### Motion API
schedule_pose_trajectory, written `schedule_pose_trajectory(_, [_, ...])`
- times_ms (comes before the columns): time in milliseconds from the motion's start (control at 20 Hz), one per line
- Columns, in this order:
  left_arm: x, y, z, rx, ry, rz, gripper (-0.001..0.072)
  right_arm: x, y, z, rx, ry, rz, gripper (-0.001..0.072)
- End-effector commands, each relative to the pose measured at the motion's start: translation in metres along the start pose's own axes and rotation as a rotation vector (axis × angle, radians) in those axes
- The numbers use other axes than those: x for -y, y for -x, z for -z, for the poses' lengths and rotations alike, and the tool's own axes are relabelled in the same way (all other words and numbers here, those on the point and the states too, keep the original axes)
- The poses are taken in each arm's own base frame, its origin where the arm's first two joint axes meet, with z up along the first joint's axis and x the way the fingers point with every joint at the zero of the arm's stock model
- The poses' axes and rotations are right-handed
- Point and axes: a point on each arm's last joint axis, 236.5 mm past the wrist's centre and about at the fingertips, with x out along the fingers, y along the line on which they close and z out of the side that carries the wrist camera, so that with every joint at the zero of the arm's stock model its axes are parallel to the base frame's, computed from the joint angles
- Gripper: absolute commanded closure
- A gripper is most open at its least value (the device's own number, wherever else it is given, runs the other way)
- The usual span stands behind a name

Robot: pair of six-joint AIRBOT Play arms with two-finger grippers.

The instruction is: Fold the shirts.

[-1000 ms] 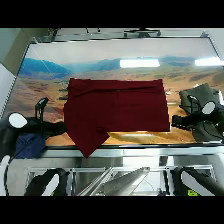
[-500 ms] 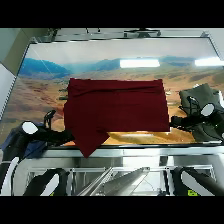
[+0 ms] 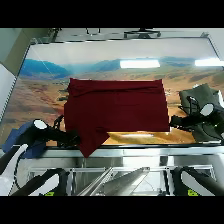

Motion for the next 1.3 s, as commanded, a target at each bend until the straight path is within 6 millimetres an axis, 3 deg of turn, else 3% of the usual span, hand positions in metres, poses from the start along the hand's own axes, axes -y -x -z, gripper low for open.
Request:
schedule_pose_trajectory(0, [0.019, -0.005, -0.026, 0.088, -0.004, 0.097, 0.0373, -0.001, 0.0, 0.0, -0.001, -0.002, -0.003, 0.0186])
schedule_pose_trajectory(100, [0.021, -0.006, -0.026, 0.088, 0.003, 0.106, 0.0377, 0.001, 0.0, 0.002, -0.006, 0.0, 0.003, 0.0186])
schedule_pose_trajectory(150, [0.022, -0.005, -0.026, 0.086, 0.001, 0.108, 0.0443, 0.004, 0.0, 0.002, -0.006, 0.003, 0.013, 0.0186])
schedule_pose_trajectory(200, [0.022, -0.003, -0.026, 0.081, -0.015, 0.104, 0.064, 0.004, 0.0, 0.001, -0.006, 0.001, 0.014, 0.0186])
schedule_pose_trajectory(250, [0.024, 0.0, -0.027, 0.08, -0.037, 0.103, 0.0688, 0.004, 0.0, 0.002, -0.009, -0.017, 0.014, 0.0186])
schedule_pose_trajectory(500, [0.033, 0.012, -0.028, 0.057, -0.084, 0.107, 0.0688, -0.014, -0.02, 0.002, -0.058, -0.035, -0.082, 0.0189])
schedule_pose_trajectory(600, [0.036, 0.015, -0.027, 0.049, -0.094, 0.111, 0.0688, -0.018, -0.031, 0.001, -0.075, -0.029, -0.111, 0.0251])
schedule_pose_trajectory(700, [0.04, 0.02, -0.028, 0.05, -0.11, 0.116, 0.0688, -0.019, -0.039, 0.002, -0.094, -0.029, -0.121, 0.025])
schedule_pose_trajectory(900, [0.049, 0.034, -0.036, 0.112, -0.147, 0.119, 0.0688, -0.056, -0.038, -0.005, -0.066, 0.037, -0.29, 0.0255])
schedule_pose_trajectory(950, [0.051, 0.038, -0.037, 0.128, -0.155, 0.119, 0.0688, -0.064, -0.036, -0.008, -0.05, 0.054, -0.327, 0.0287])
schedule_pose_trajectory(1000, [0.052, 0.04, -0.038, 0.141, -0.16, 0.119, 0.0688, -0.069, -0.034, -0.01, -0.04, 0.06, -0.349, 0.0368])
schedule_pose_trajectory(1100, [0.053, 0.042, -0.039, 0.153, -0.165, 0.119, 0.0687, -0.073, -0.033, -0.012, -0.033, 0.058, -0.365, 0.043])
schedule_pose_trajectory(1150, [0.053, 0.042, -0.039, 0.152, -0.165, 0.119, 0.0687, -0.073, -0.033, -0.012, -0.031, 0.068, -0.366, 0.0668])
schedule_pose_trajectory(1250, [0.053, 0.042, -0.042, 0.164, -0.165, 0.117, 0.0688, -0.074, -0.031, -0.013, -0.02, 0.096, -0.372, 0.0697])
